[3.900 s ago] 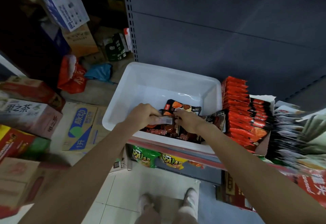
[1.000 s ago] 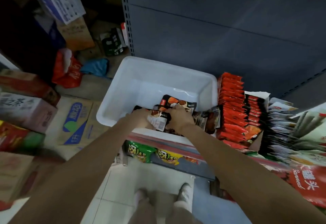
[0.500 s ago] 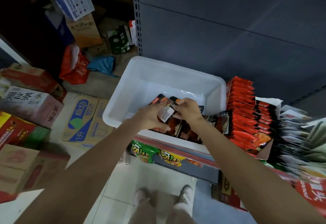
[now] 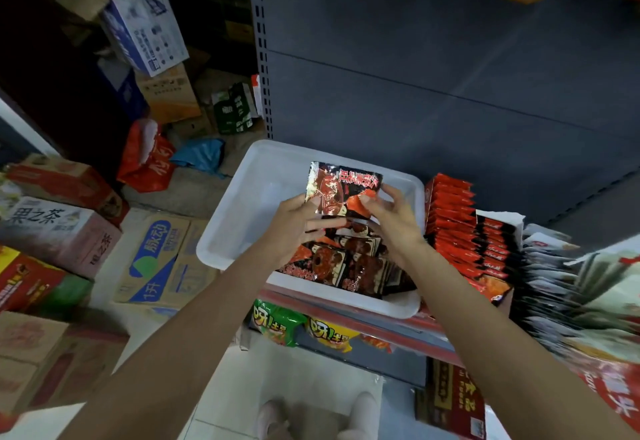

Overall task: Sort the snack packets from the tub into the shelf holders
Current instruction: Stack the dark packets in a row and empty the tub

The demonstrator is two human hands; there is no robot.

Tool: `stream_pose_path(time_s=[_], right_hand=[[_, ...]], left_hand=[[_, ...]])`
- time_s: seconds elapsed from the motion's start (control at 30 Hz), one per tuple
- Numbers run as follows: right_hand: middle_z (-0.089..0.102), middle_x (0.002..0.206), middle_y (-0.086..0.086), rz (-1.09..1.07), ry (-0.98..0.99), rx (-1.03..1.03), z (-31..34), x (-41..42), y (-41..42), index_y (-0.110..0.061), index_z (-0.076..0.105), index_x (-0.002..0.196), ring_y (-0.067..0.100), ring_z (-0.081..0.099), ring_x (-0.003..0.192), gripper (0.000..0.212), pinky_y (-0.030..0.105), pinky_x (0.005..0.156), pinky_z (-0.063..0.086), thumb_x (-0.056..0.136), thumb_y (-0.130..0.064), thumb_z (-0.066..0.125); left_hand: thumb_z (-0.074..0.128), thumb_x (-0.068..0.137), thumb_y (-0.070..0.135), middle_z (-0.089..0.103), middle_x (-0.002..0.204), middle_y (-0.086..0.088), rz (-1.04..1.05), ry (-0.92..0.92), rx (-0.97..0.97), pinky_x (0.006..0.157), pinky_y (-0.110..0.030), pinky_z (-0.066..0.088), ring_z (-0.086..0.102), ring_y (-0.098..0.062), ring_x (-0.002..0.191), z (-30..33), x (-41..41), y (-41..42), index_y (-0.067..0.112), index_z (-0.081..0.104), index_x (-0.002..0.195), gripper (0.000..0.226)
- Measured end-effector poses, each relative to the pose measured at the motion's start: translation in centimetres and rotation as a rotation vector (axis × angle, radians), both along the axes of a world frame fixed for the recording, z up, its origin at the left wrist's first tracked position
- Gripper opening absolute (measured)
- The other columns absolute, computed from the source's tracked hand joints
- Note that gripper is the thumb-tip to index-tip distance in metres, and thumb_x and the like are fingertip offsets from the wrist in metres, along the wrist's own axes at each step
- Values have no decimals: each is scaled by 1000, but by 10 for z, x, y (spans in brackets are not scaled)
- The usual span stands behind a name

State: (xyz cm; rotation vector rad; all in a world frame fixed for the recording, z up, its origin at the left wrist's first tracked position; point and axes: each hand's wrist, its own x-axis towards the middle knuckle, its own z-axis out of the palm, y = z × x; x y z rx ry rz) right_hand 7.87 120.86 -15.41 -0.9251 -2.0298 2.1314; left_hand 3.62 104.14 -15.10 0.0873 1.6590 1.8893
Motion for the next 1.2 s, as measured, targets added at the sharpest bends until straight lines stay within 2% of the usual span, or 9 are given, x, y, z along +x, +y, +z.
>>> stream_pose_path(time_s=[0.1, 0.17, 0.27, 0.37, 0.43, 0.5, 0.6, 0.83, 1.2], right_hand=[[66, 96, 2, -98, 101, 11, 16, 19, 13, -9, 51, 118, 14, 64, 92, 46, 30, 87, 49, 78, -10, 74], [66, 85, -1, -113, 169, 9, 25, 33, 27, -11, 56, 102, 13, 66, 83, 31, 28, 79, 51, 77, -4, 73], [68, 84, 4, -120, 242, 13, 41, 55, 54, -16, 52, 89, 18, 69, 81, 27, 30, 77, 55, 78, 2, 70], [66, 77, 1, -170, 257, 200, 63, 80, 90, -16, 54, 81, 8, 66, 69, 24, 28, 71, 56, 79, 2, 69], [65, 76, 2, -228, 265, 338, 73, 96, 117, -17, 57, 81, 13, 64, 70, 20, 37, 74, 55, 81, 0, 69], [64, 79, 3, -293, 254, 473, 77, 111, 142, -17, 59, 84, 20, 62, 76, 16, 46, 81, 54, 82, -4, 69], [67, 87, 3, -327, 219, 651, 80, 126, 171, -13, 60, 93, 21, 65, 84, 10, 43, 84, 53, 86, -7, 65], [60, 87, -2, -154, 142, 967, 75, 139, 196, -6, 61, 102, 13, 55, 80, 13, 10, 66, 33, 89, -7, 60], [60, 82, -4, -72, 220, 1061, 72, 140, 213, -6, 60, 98, 12, 56, 75, 8, 13, 66, 35, 91, -7, 58]], left_hand=[[41, 101, 22, 59, 98, 15, -59, 29, 13, 101, -41, 41, 67, -27, 99, 5, 8, 12, 36, 50, 94, 18], [43, 100, 21, 60, 100, 14, -102, 109, -65, 95, -34, 46, 69, -20, 92, 10, 15, 25, 34, 52, 93, 17], [48, 98, 16, 67, 106, -6, -153, 255, -183, 81, -26, 53, 69, -14, 85, 9, 20, 59, 17, 60, 99, 12], [58, 93, 20, 69, 98, -9, -211, 482, -358, 80, -31, 50, 66, -22, 88, 10, 25, 104, 5, 65, 101, 18], [63, 89, 21, 63, 89, -7, -299, 702, -486, 72, -25, 41, 58, -23, 83, 15, 34, 132, 3, 64, 101, 21], [62, 90, 23, 58, 100, -10, -365, 952, -615, 78, -20, 35, 54, -22, 95, 18, 44, 155, 4, 63, 109, 27], [56, 93, 29, 53, 124, -5, -421, 1137, -678, 102, -28, 36, 47, -19, 118, 19, 58, 180, 11, 60, 120, 33], [45, 95, 44, 20, 155, -1, -771, 1246, -895, 115, -38, 12, 10, -20, 144, 7, 67, 205, 24, 36, 144, 54], [51, 90, 49, 20, 154, 0, -720, 1174, -845, 117, -43, 13, 11, -21, 143, 5, 72, 203, 34, 56, 123, 36]])
